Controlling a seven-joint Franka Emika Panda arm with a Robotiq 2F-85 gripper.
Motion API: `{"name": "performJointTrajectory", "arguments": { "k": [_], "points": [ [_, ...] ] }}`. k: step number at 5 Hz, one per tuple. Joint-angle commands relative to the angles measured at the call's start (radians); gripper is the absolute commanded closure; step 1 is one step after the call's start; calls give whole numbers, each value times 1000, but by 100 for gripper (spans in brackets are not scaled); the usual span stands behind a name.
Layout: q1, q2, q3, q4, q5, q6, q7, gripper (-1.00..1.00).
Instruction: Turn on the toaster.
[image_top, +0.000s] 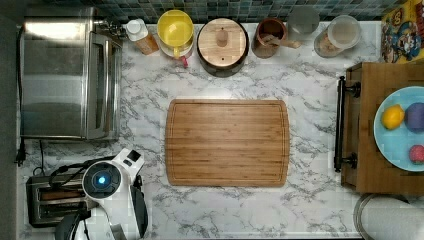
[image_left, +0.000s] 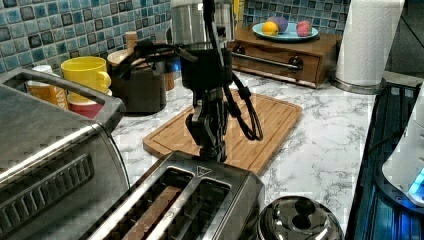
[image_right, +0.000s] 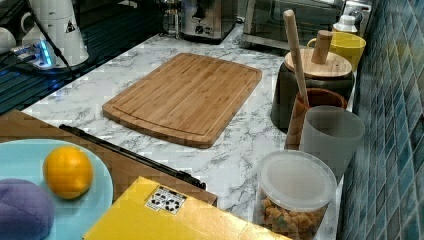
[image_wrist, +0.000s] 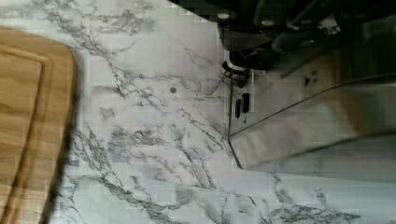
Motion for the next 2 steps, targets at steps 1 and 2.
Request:
{"name": "performJointTrajectory", "arguments": {
  "k": [1, 2],
  "points": [
    [-41, 297, -13, -216, -66, 146, 28, 100],
    [-26, 99, -27, -236, 14, 86, -85, 100]
  ]
}}
